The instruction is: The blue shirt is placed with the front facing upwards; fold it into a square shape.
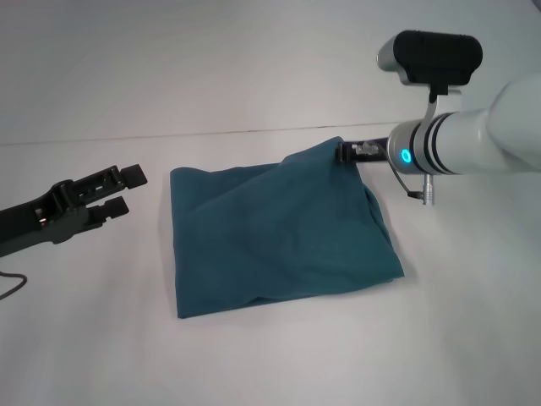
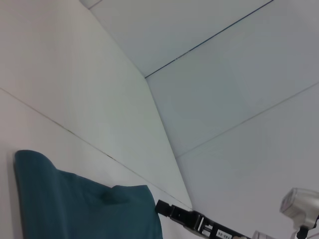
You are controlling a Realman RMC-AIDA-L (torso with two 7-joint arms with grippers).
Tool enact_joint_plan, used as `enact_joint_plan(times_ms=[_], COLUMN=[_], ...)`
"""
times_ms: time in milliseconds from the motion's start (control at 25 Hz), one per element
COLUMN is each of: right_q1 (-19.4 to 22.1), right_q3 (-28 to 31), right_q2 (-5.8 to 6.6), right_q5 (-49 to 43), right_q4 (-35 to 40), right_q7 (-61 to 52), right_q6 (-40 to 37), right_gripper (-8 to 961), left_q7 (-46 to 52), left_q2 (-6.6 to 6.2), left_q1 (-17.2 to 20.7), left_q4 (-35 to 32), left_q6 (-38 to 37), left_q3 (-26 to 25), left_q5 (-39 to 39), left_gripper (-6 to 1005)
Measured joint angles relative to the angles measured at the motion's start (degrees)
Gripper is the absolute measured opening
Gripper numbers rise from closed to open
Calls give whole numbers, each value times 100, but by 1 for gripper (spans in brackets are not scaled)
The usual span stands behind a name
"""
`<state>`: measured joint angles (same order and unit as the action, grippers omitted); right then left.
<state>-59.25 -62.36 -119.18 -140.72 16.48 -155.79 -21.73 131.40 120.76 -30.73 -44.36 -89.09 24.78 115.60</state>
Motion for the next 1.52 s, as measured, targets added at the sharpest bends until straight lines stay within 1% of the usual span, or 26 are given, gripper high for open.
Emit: enact_joint_plan(times_ms=[160, 280, 360, 440, 520, 560, 600, 680, 720, 920, 1000, 1120, 1200, 1320, 1400, 1520], right_q1=[-41, 16, 163, 431, 701, 978, 978, 1173, 1260, 1534, 1603, 1692, 1714, 1704, 1698, 1714], right_q3=[-24, -14, 5, 43, 115, 211, 211, 278, 303, 553, 645, 725, 739, 740, 749, 752], right_q2=[55, 75, 88, 93, 69, 37, 37, 51, 79, 301, 372, 462, 511, 589, 617, 629], right_q5=[-12, -55, -39, -16, -1, 71, 71, 310, 490, 1494, 1626, 1651, 1580, 1329, 1122, 922], right_q4=[-122, -70, 264, 906, 1547, 2118, 2118, 2439, 2527, 2587, 2590, 2531, 2362, 2060, 1983, 1965], right_q7=[-24, -51, -82, -108, -112, -78, -78, 23, 106, 533, 555, 526, 495, 462, 385, 276], right_q6=[-156, -285, -577, -1146, -1832, -2471, -2471, -3040, -3325, -4650, -5054, -5383, -5410, -5302, -5167, -5018], right_gripper=[247, 248, 248, 248, 248, 248, 248, 249, 249, 251, 253, 253, 252, 251, 250, 249], left_q7=[-5, -12, -21, -24, -16, 0, 6, 23, 27, 29, 31, 32, 32, 34, 35, 35], left_q2=[0, 0, 0, 0, -11, -21, -25, -37, -40, -43, -44, -44, -44, -44, -44, -44], left_q1=[-10, -12, -1, 29, 68, 89, 95, 127, 148, 195, 199, 199, 190, 173, 168, 162], left_q4=[0, 2, 5, 7, 12, 21, 25, 31, 32, 32, 31, 28, 28, 29, 30, 32], left_q6=[29, 32, 33, 21, 12, 11, 11, 9, 9, 18, 18, 25, 28, 33, 33, 37], left_q3=[3, 9, 10, 9, 20, 32, 36, 39, 30, 14, 10, 8, 9, 12, 12, 10], left_q5=[-20, -29, -30, -30, 1, 16, 19, 24, 25, 28, 30, 32, 32, 27, 14, -1], left_gripper=[933, 933, 933, 933, 933, 933, 932, 932, 932, 933, 932, 931, 931, 930, 931, 931])
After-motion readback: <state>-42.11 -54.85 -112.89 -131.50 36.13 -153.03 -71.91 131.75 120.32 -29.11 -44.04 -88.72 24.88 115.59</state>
